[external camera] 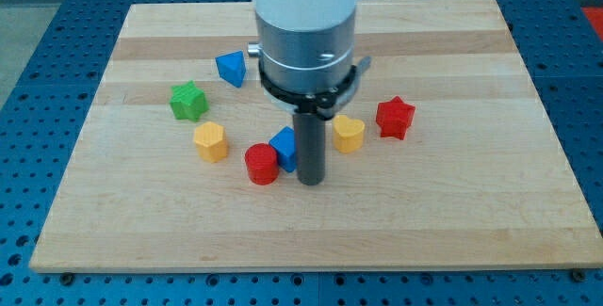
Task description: Nudge the red star up a bit
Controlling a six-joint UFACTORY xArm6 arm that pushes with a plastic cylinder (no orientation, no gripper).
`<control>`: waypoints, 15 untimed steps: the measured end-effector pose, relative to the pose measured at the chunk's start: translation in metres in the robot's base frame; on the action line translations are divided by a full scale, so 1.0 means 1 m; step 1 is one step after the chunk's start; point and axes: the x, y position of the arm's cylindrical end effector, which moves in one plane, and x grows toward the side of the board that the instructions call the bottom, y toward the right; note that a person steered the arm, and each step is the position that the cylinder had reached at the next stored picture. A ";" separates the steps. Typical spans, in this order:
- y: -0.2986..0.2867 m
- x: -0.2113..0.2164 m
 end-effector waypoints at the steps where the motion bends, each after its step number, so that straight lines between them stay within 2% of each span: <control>1: 0.051 0.001; 2: 0.121 -0.003; 3: 0.167 -0.018; 4: 0.174 -0.058; 7: 0.168 -0.183; 9: 0.125 -0.253; 10: 0.108 -0.261; 11: 0.110 -0.255; 12: 0.139 -0.228; 13: 0.159 -0.182; 15: 0.158 -0.044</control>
